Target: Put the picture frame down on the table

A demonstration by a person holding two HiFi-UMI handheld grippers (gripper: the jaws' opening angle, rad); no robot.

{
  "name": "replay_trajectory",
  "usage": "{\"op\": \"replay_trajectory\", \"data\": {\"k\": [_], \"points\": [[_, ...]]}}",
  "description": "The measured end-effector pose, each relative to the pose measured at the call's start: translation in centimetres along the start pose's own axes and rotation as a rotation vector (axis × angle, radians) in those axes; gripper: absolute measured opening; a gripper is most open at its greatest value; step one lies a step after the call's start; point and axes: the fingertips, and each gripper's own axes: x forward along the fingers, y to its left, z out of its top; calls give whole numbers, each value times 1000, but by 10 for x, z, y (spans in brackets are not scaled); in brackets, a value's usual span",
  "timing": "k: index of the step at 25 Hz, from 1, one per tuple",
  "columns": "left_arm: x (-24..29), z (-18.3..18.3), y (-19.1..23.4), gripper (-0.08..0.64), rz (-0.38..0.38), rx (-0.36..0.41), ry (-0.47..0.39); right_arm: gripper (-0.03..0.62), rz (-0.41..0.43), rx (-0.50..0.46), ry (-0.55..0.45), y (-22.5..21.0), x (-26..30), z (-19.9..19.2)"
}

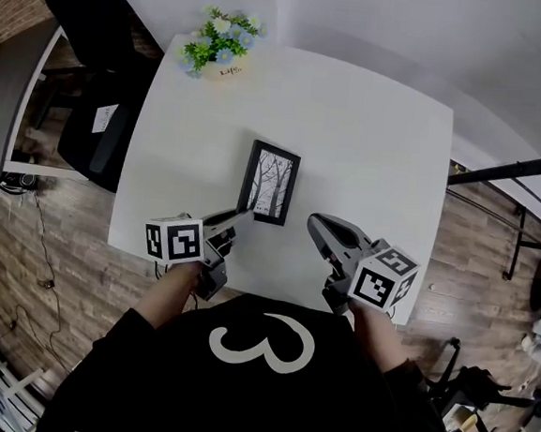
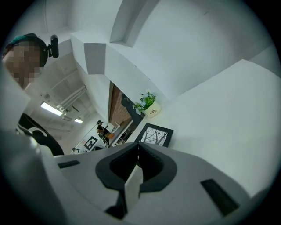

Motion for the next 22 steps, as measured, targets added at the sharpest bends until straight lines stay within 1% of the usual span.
{"op": "replay_trajectory", "data": {"k": [10,15,19,22], "points": [[1,-1,9,91,32,-33,0,23,-2,7,10,0,1,-4],[1,-2,14,100,61,-27,2,23,-3,10,8,0,0,-5],[1,-3,18,112,93,-8,4,23,-3,13,6,0,-2,-7],[0,-4,20,116,107,-2,2,23,-16,11,10,0,-4,-9]]}}
